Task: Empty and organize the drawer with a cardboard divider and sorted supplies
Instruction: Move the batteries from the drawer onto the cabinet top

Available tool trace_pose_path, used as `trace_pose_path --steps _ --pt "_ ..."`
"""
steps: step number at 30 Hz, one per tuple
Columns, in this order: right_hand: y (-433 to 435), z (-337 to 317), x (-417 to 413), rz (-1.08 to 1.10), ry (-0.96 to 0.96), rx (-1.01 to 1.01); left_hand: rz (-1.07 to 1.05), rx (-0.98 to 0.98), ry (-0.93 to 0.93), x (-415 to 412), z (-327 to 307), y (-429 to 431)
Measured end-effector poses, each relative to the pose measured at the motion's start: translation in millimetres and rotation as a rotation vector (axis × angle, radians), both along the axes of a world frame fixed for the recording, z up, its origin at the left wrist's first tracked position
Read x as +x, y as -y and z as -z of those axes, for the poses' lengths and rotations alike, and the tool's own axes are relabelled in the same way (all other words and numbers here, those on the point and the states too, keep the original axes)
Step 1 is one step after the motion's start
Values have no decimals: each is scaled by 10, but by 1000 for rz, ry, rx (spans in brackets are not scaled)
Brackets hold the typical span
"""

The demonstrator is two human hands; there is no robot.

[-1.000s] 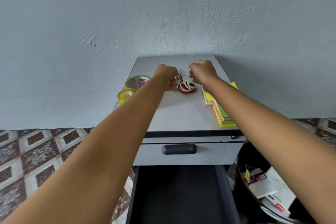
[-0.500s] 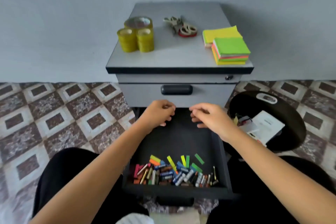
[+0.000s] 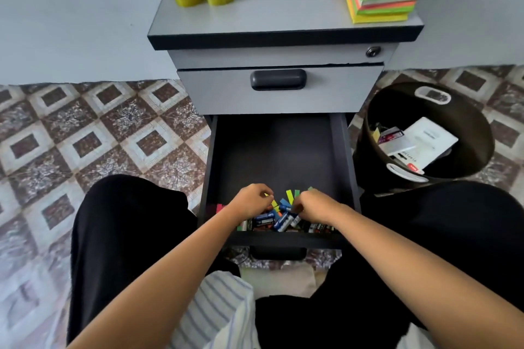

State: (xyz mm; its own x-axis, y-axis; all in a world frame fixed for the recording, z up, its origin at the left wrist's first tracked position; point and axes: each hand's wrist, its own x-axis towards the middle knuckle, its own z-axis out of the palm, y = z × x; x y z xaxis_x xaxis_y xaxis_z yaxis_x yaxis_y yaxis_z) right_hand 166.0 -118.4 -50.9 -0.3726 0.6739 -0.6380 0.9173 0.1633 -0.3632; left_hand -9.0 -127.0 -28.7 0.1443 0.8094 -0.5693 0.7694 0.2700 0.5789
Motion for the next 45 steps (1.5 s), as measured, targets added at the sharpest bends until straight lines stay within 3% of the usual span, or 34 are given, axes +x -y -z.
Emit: trace_pose_path --steps 6,12,16,22,26,30,41,45 --pt "28 209 -116 -345 227 126 -19 12 10 -35 99 -12" --pt "50 268 -45 -460 259 213 11 12 -27 -82 183 -52" --pt "39 250 0 -348 154 194 74 26 -128 -121 294 -107" --pt "-54 161 84 269 -220 27 304 8 -321 -15 448 -137" --pt "-111 159 52 462 -299 23 372 69 -435 53 523 -122" --pt "-132 179 -50 392 -223 30 365 89 -435 37 536 -134" --pt "-144 358 -314 86 4 103 -20 36 -78 -234 340 -258" --pt "-149 334 -279 80 29 90 23 -15 -89 -192 381 -258"
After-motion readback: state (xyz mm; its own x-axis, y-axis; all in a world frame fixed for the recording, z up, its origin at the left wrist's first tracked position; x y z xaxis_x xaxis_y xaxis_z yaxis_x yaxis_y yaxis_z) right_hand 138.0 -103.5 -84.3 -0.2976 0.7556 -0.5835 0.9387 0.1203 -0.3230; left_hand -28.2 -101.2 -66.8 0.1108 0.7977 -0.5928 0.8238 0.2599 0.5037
